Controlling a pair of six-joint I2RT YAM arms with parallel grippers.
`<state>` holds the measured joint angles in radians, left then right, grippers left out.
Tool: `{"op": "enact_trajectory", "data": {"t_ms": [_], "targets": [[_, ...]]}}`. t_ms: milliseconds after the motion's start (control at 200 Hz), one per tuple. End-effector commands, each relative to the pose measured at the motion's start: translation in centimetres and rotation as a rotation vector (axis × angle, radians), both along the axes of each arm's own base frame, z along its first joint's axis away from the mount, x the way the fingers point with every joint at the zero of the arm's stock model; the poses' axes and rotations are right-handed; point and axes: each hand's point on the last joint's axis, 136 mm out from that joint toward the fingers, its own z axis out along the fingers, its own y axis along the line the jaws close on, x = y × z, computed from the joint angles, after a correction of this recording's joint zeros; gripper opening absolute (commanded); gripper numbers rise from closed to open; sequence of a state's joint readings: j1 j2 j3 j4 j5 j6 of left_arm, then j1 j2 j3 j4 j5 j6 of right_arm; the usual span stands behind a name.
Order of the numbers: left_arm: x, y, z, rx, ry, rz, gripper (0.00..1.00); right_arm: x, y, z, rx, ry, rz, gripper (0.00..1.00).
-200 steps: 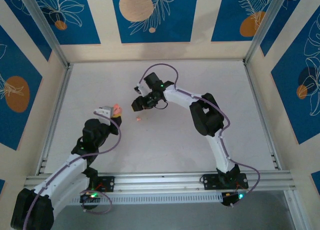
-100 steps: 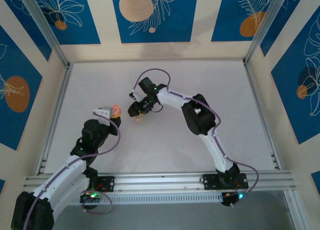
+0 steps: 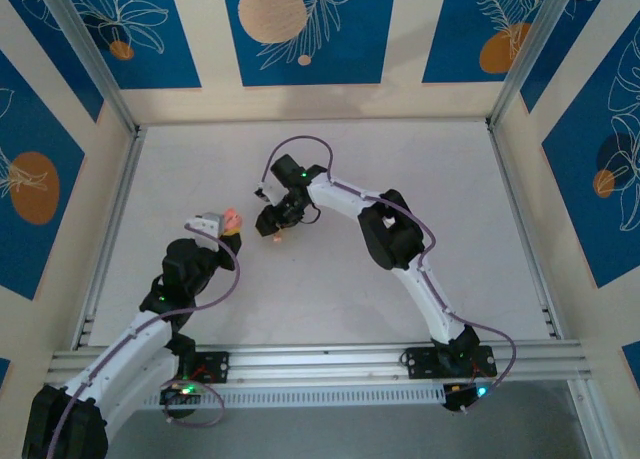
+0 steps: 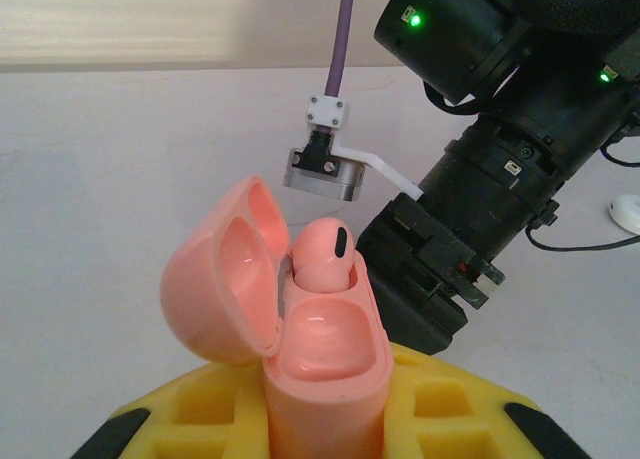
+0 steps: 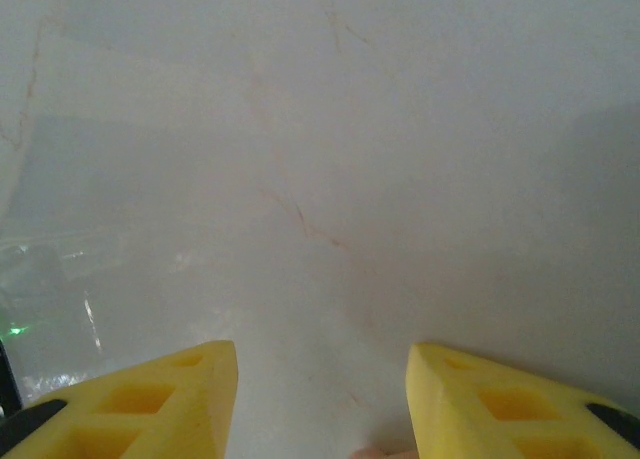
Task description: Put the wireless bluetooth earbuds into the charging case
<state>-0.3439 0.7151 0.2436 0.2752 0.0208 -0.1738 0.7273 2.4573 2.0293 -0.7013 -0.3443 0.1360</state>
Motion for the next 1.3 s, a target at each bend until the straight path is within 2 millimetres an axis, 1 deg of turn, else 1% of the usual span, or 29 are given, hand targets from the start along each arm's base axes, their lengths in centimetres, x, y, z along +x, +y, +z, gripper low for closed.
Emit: {"op": "enact_trajectory", "data": {"t_ms": [0, 70, 360, 495, 565, 660, 815, 905, 1045, 1155, 1295], "targets": [[0.3, 0.3, 1.1, 0.006, -0.041, 0.004, 0.21, -1.2, -2.3, -0.9, -0.124, 0.001, 0.024, 0.49], [0.3, 0.2, 1.2, 0.005, -0.042, 0.003, 0.21, -1.7, -2.9, -0.9, -0.146, 0.014, 0.024, 0.46], [0.2, 0.1, 1.5, -0.003, -0.050, -0.004, 0.21, -4.3, -4.5, -0.6, -0.193, 0.067, 0.032, 0.46], [0.1, 0.1, 1.5, -0.006, -0.049, -0.007, 0.21, -5.2, -4.3, 0.3, -0.167, 0.094, 0.029, 0.45], [0.0, 0.1, 1.5, -0.008, -0.050, -0.007, 0.21, -5.3, -4.3, 1.1, -0.160, 0.099, 0.027, 0.43], [-0.1, 0.2, 1.6, -0.008, -0.052, -0.006, 0.21, -4.9, -4.6, 2.5, -0.172, 0.070, 0.008, 0.44], [-0.2, 0.3, 1.7, -0.006, -0.054, -0.001, 0.21, -3.0, -5.7, 3.9, -0.260, -0.029, -0.057, 0.45], [-0.3, 0.4, 1.8, -0.005, -0.054, 0.000, 0.21, -2.5, -6.0, 3.8, -0.316, -0.064, -0.073, 0.46], [-0.3, 0.5, 1.8, -0.002, -0.055, 0.006, 0.21, -2.2, -5.9, 3.6, -0.381, -0.105, -0.077, 0.46], [-0.3, 0.4, 1.9, -0.001, -0.054, 0.003, 0.21, -2.1, -5.3, 3.2, -0.399, -0.123, -0.070, 0.48], [-0.4, 0.5, 1.9, 0.002, -0.055, 0.005, 0.21, -2.5, -4.3, 2.3, -0.413, -0.126, -0.039, 0.48]]}}
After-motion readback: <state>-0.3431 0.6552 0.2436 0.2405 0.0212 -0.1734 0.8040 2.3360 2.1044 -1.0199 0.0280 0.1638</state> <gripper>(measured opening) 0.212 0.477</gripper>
